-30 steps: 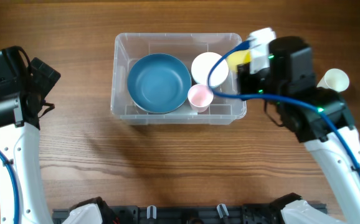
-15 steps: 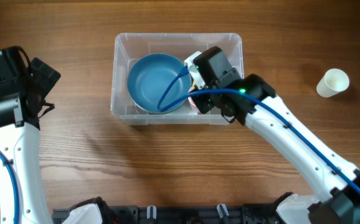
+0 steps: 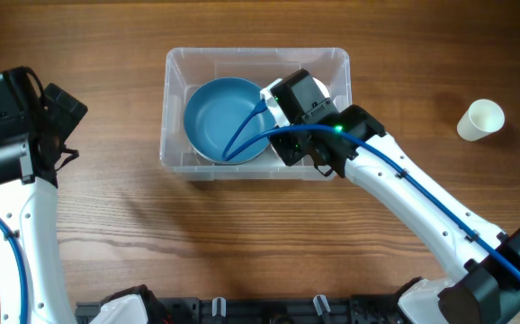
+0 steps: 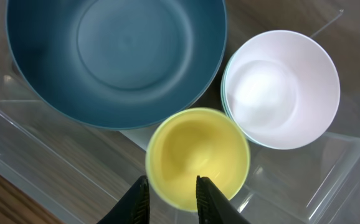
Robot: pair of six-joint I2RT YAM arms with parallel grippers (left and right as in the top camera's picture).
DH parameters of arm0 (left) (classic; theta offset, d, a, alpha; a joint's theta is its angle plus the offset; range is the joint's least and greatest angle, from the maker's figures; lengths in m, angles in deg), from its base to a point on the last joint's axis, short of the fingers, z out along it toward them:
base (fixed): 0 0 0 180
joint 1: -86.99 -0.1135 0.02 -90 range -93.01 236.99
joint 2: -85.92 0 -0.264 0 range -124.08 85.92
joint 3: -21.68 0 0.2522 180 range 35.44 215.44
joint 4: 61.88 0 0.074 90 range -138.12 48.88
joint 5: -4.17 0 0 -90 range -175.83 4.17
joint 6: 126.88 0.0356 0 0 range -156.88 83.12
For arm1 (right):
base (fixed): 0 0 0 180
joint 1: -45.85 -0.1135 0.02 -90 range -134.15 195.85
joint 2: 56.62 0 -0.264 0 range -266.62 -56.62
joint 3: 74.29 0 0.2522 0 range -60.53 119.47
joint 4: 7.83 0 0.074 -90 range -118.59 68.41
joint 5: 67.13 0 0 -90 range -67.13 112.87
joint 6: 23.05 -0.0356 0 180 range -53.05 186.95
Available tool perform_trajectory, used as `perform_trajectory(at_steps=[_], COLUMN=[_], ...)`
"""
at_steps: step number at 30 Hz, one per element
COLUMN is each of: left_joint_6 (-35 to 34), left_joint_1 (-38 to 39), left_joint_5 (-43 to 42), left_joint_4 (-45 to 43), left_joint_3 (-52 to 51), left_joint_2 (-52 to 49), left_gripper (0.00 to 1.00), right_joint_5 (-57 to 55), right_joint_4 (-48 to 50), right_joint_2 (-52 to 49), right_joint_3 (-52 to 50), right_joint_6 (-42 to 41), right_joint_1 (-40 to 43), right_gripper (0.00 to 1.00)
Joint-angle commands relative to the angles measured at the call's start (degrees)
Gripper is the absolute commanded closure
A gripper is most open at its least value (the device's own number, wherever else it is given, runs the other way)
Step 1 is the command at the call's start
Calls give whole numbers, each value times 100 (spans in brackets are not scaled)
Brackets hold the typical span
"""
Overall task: Pack container
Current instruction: 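Lower the yellow cup into the pink cup and open the right gripper, then move the right gripper to the white cup and grasp it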
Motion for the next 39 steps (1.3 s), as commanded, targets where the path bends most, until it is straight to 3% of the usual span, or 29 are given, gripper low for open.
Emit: perform_trajectory(at_steps=[1,5,8,13,16,19,22,39], left_joint_6=[26,26,26,26,26,26,26,26], left_joint_1=[-26,-26,-26,-26,-26,-26,-26,-26], left_joint_5=[-31,-31,-31,-31,-31,-31,-31,-31], left_joint_4=[7,7,7,9,7,7,7,7], left_joint_3=[48,48,48,48,48,48,48,48], left_joint_2=[-17,-17,-17,-17,-17,-17,-17,-17], left_gripper=[0,0,0,0,0,0,0,0], right_joint_5=[146,-70,-496,-619,-616,-535,-227,-531], right_joint_4=[68,177,-356,-1519,-1567,-1436,-1189,-186], right_joint_2=[-59,107,330,400,378,223,-20,-2570], right_joint_3=[90,142,483,1300,1322,1322,1320,1320], right_joint_6=[-28,-520,-931,-863,-741,-743,-754,-553], right_joint_1=[-22,81,501,2323,3497,4614,5246,5558], right_gripper=[73,74,71,64,59,44,43,41])
